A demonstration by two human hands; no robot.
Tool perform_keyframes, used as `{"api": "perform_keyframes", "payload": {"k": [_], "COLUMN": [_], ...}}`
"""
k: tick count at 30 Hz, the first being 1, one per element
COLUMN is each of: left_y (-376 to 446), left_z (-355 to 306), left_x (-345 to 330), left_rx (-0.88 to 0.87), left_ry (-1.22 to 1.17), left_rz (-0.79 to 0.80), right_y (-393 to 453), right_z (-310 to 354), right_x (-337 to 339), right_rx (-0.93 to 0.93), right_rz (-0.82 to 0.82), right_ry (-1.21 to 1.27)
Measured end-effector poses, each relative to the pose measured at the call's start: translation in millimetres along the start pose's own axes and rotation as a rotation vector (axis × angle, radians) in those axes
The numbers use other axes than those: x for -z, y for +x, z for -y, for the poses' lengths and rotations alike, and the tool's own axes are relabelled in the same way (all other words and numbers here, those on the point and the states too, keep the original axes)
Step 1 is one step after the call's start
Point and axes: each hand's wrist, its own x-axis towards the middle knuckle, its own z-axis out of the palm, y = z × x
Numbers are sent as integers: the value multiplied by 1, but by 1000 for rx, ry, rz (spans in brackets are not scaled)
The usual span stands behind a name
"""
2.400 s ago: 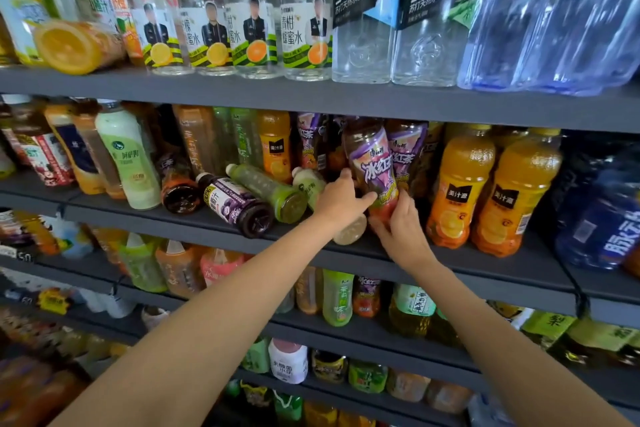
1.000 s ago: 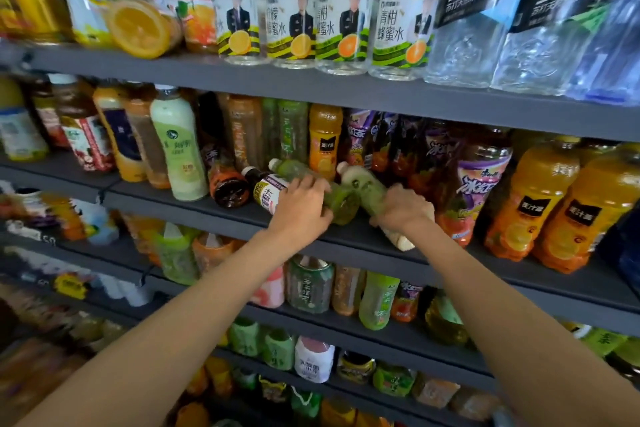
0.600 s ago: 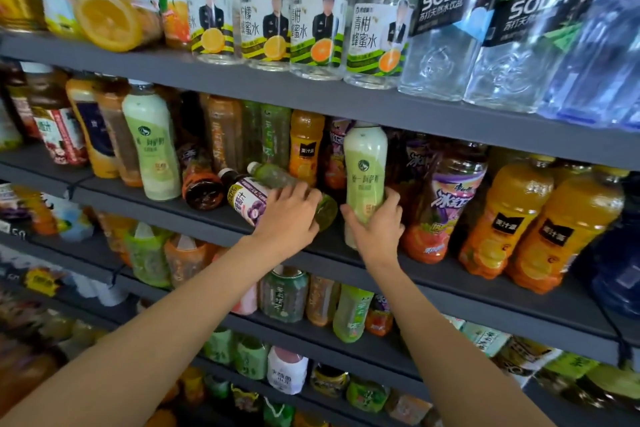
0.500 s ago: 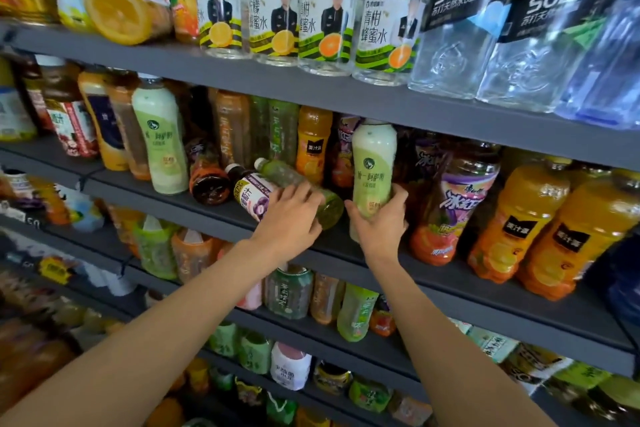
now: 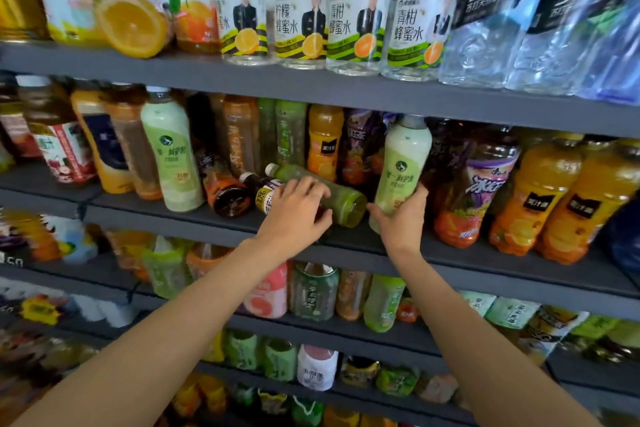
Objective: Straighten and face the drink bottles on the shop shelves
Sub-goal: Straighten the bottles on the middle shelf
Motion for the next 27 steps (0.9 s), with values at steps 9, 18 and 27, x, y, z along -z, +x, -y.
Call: {"api": "perform_keyframes", "payload": {"k": [9,18,27], "left_y": [-6,-26,-22], "left_z": [56,89,110], "left_x": [24,25,32], "left_rx": [72,277,243], "left_ry": [-248,-594,-533], "left_rz": [112,248,242], "right_y": [-63,18,38], "right_z": [55,103,86], "right_x": [-13,-60,-94], "right_rx": [551,89,78], "right_rz": [-160,670,686], "right_ry": [-288,-871,-862]}}
